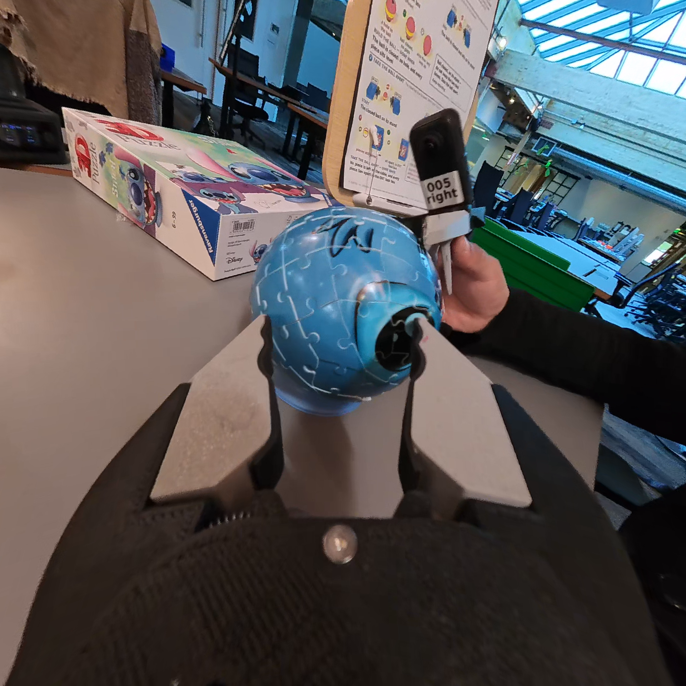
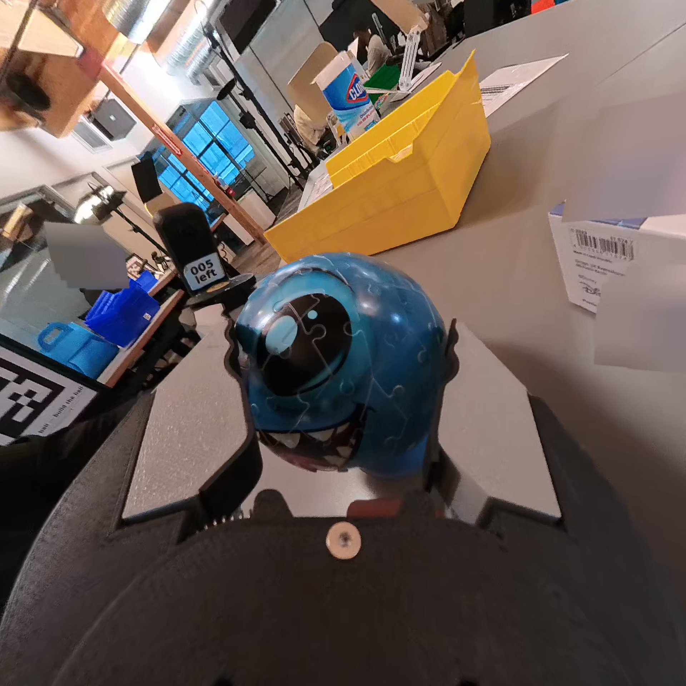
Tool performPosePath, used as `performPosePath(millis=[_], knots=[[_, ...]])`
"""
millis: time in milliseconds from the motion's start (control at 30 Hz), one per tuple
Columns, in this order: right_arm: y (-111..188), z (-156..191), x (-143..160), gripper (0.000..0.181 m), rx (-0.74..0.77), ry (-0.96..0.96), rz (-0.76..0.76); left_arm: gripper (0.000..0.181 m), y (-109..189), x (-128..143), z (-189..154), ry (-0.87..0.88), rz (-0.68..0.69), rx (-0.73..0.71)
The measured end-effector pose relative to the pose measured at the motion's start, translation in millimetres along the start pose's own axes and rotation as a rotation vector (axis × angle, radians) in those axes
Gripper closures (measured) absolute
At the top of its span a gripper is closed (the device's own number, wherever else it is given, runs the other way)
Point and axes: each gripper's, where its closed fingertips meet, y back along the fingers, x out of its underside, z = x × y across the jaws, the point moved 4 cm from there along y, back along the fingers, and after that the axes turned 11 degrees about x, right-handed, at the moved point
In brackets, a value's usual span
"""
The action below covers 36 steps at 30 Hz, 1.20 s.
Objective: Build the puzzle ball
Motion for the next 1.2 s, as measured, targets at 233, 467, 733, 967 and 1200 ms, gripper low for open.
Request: performPosePath(millis=[233,467,733,967,1200], knots=[[47,-2,-3,0.078,0.03,0.338,-0.077,0.105,2,3,-6,0.003,0.024,0.037],[39,-7,2,0.071,-0.107,0.059,-0.017,0.101,3,2,-7,-0.001,0.016,0.048],[6,-4,13,0.065,-0.136,0.022,0.071,0.094,-8,14,3,0.139,0.132,0.066],[0,4,4,0.063,-0.064,0.128,0.047,0.093,-13,19,0,0.126,0.181,0.053],[2,19,-6,0.075,0.052,0.343,0.072,0.09,-18,25,-4,0.092,0.223,0.033]])
